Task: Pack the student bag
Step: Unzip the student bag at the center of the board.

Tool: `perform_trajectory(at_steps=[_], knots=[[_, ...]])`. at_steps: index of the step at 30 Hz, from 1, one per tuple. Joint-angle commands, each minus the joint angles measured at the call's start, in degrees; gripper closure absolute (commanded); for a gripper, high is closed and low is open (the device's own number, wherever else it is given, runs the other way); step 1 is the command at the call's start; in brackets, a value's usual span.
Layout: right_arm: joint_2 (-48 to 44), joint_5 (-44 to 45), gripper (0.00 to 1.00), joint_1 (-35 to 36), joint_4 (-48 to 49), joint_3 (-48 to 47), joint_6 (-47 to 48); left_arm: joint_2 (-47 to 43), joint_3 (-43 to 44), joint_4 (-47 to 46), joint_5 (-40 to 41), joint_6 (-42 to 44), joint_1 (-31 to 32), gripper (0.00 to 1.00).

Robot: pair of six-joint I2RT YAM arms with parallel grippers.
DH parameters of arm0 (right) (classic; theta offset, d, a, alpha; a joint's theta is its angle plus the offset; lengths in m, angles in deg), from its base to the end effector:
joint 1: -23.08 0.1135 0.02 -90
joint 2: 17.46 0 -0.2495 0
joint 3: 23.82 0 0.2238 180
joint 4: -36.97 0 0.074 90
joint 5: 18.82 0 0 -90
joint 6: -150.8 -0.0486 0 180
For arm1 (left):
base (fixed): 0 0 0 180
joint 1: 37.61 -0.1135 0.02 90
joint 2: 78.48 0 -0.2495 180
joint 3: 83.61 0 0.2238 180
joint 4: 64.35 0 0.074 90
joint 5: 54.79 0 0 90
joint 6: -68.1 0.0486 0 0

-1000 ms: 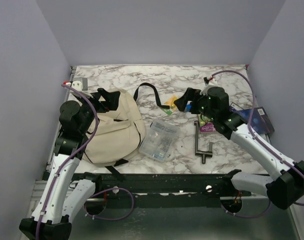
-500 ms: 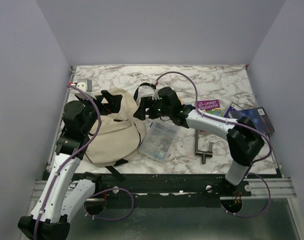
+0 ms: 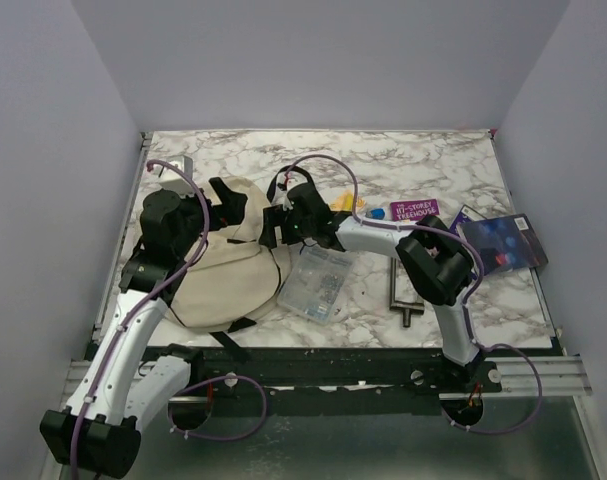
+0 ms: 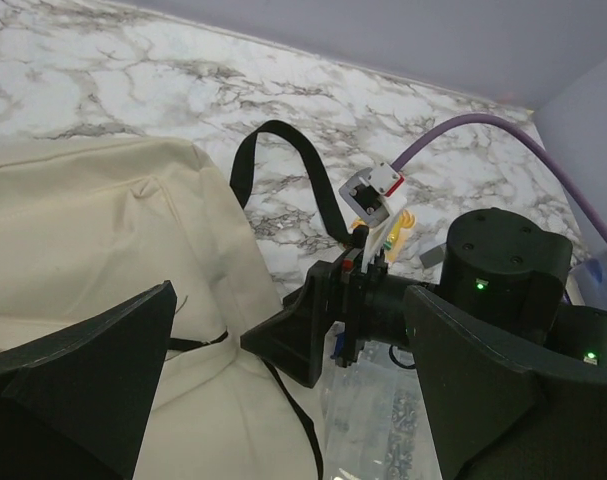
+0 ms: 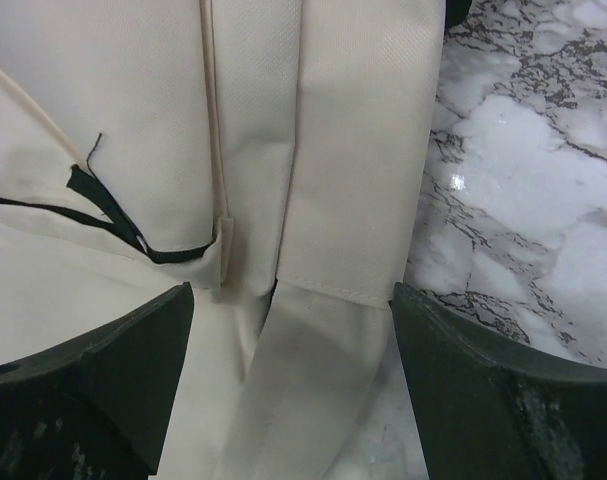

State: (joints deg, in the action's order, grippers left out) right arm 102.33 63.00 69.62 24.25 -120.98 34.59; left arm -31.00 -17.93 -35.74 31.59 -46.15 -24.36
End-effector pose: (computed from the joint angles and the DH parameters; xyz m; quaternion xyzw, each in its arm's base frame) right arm 0.3046 0.3315 0.1733 -0.1886 0.8665 0.3226 0.3311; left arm 0.1789 -0.0453 0.3452 -0.0535 0.7664 -0.2286 0.5980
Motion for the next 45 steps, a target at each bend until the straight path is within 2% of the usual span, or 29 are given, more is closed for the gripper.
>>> perform_trajectory(at_steps=[1, 5, 8, 10, 12, 15, 18, 21, 25, 26, 28, 31, 33, 36, 37, 42, 45], knots=[[1.3, 0.0, 0.16, 0.6, 2.3, 1.3, 0.8, 3.5, 2.5, 3.5, -0.6, -2.4, 0.3, 0.01], [1.7, -2.4, 0.21, 0.8, 6.4, 4.1, -0.7, 5.8, 1.9, 4.8, -0.7, -7.7, 0.3, 0.02], [2.5, -1.6, 0.26, 0.8, 7.9, 4.9, -1.4, 7.3, -0.8, 5.8, -2.2, -14.4, 0.1, 0.07], [2.7, 1.0, 0.28, 0.9, 6.7, 4.7, -1.6, 8.8, -2.6, 7.9, -4.1, -18.9, -1.6, 0.09], [2.0, 4.7, 0.25, 1.1, 5.6, 5.2, -0.4, 10.8, -3.9, 9.4, -8.4, -21.7, -5.7, 0.10], [-0.5, 8.8, 0.21, 1.2, 3.7, 5.5, 1.7, 14.3, -4.0, 10.7, -14.0, -21.5, -10.1, 0.12], [2.0, 11.8, 0.17, 1.3, 2.1, 5.0, 2.0, 16.8, -3.0, 11.4, -17.2, -20.3, -11.8, 0.07], [3.8, 12.6, 0.17, 1.6, 1.1, 3.9, 1.0, 17.3, -2.2, 11.7, -15.6, -19.5, -11.9, 0.01], [5.8, 12.3, 0.18, 2.6, 1.5, 2.2, 0.6, 20.7, 1.2, 16.0, -10.9, -19.6, -11.9, 0.01], [5.9, 11.7, 0.22, 2.5, 3.0, 2.5, 0.0, 22.3, 2.5, 18.1, -10.4, -19.7, -11.9, 0.03], [5.9, 12.1, 0.29, 2.5, 4.8, 2.6, -0.2, 25.0, 4.8, 20.4, -10.3, -20.0, -11.9, 0.13], [5.2, 11.7, 0.48, 2.5, 7.7, 3.1, -0.5, 26.5, 6.4, 20.9, -8.8, -19.7, -11.3, 0.29], [4.4, 11.2, 0.61, 2.5, 9.4, 3.4, 0.3, 26.6, 7.5, 21.5, -4.2, -18.9, -9.6, 0.35], [2.9, 11.0, 0.92, 2.5, 10.5, 4.0, 0.8, 28.2, 10.1, 22.6, 3.0, -15.6, -6.6, 0.44], [2.4, 10.7, 0.99, 2.4, 10.8, 4.2, 0.8, 29.3, 11.5, 23.3, 3.2, -14.5, -6.2, 0.44], [-0.1, 8.8, 1.00, 2.2, 12.2, 6.1, 0.1, 35.5, 15.5, 27.2, 5.8, -10.8, -5.5, 0.51], [-1.4, 9.0, 1.00, 2.3, 12.9, 7.3, -0.7, 36.8, 14.5, 26.9, 5.7, -12.2, -5.4, 0.52]])
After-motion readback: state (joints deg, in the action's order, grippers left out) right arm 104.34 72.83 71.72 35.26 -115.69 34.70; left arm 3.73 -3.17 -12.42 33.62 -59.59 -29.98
